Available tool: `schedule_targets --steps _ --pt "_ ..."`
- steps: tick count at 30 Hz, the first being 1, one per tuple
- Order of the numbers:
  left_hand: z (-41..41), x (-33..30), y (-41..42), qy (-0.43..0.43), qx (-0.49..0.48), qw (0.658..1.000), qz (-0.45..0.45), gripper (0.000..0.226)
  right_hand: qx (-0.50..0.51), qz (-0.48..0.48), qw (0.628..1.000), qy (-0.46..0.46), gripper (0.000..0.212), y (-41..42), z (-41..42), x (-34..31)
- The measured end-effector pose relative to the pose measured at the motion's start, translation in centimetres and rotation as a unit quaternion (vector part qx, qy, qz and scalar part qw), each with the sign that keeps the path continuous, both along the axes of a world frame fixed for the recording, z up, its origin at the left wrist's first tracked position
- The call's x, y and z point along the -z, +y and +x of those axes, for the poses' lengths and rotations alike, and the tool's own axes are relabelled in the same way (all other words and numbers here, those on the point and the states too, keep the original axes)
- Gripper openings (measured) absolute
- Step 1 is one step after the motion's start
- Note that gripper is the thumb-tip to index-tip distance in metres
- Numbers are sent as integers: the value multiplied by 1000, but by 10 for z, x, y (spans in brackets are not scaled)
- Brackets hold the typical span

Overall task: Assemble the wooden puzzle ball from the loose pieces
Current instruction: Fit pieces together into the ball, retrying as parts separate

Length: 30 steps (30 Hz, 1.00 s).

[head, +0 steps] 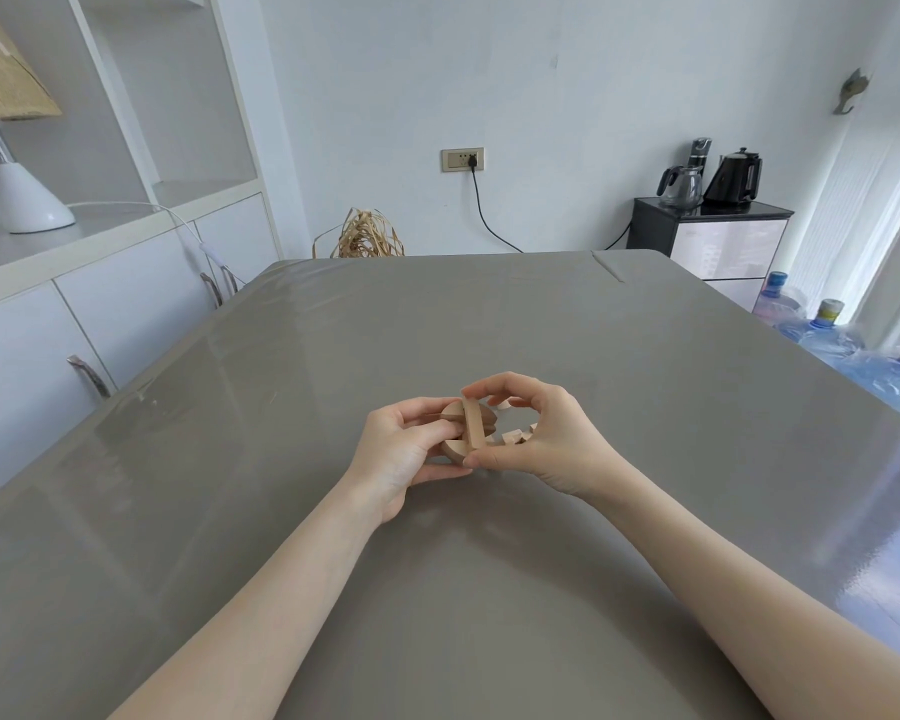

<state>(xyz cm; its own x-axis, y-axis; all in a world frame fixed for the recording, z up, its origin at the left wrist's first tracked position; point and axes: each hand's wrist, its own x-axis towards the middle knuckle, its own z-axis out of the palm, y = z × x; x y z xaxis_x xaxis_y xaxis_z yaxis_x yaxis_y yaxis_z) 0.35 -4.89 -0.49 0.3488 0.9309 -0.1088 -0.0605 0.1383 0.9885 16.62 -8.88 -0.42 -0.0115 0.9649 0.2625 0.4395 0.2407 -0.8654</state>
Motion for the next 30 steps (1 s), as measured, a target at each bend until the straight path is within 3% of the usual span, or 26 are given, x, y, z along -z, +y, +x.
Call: schedule_targets --steps 18,30 --pt "-1 -1 1 -1 1 1000 -9 23 -31 -4 999 13 47 3 4 1" --pt "-2 -5 -1 2 22 1000 -10 23 -34 21 999 -30 53 0 2 -4"
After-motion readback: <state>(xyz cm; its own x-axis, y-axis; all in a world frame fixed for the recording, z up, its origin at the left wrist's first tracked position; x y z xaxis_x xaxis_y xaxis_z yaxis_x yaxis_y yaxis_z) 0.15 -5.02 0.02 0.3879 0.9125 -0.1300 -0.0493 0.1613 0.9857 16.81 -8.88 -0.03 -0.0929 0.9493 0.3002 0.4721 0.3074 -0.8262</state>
